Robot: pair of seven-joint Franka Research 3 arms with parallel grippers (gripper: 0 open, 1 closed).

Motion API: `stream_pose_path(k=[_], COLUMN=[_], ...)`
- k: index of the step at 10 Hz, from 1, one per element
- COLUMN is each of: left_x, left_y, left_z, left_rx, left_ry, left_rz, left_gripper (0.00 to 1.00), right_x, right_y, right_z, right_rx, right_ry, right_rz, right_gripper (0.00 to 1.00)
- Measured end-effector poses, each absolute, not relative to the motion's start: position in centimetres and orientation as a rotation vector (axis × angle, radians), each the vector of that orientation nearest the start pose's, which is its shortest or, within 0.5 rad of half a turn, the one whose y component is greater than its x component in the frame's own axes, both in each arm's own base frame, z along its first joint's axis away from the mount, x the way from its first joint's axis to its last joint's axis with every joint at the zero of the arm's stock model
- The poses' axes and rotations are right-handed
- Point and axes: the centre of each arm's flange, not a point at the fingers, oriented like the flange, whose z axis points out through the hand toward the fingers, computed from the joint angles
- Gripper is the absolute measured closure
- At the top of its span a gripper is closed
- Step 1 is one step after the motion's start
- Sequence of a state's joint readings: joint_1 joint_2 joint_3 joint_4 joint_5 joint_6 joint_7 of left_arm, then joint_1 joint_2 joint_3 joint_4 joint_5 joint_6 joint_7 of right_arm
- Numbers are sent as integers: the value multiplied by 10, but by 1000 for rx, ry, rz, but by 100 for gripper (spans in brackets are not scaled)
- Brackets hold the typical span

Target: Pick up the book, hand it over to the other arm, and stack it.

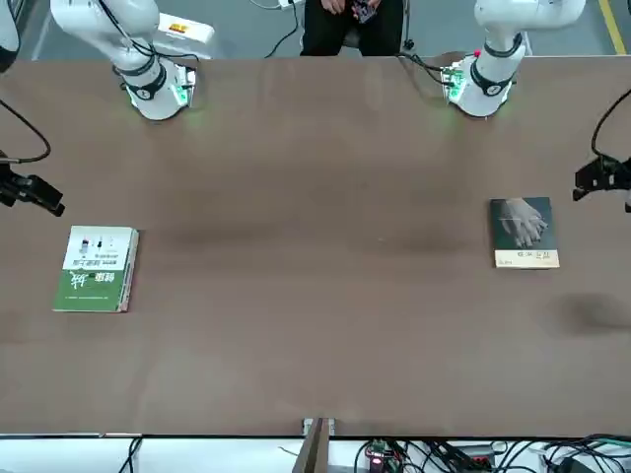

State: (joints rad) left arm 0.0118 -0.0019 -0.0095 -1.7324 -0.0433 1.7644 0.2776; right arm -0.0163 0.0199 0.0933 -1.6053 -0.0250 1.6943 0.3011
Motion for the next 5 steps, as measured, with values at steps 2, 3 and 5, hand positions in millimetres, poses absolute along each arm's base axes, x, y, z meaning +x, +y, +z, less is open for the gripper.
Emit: stream_pose_path(k=[2, 3, 5], left_x=[565, 563, 560], left_y=[12, 16, 26], left_z=[543, 534, 516], left_rx=[-3151, -3155, -3167], left_ry=[455, 458, 459], left_rz=[-42, -27, -4], left_gripper=[0, 0, 0], right_x=[570, 570, 570], right_y=[41, 41, 41], right_z=[608, 608, 608], right_rx=[-3130, -3130, -3130], right_ry=[349, 349, 349], right_rz=[-114, -114, -114], right_gripper=[0, 0, 0])
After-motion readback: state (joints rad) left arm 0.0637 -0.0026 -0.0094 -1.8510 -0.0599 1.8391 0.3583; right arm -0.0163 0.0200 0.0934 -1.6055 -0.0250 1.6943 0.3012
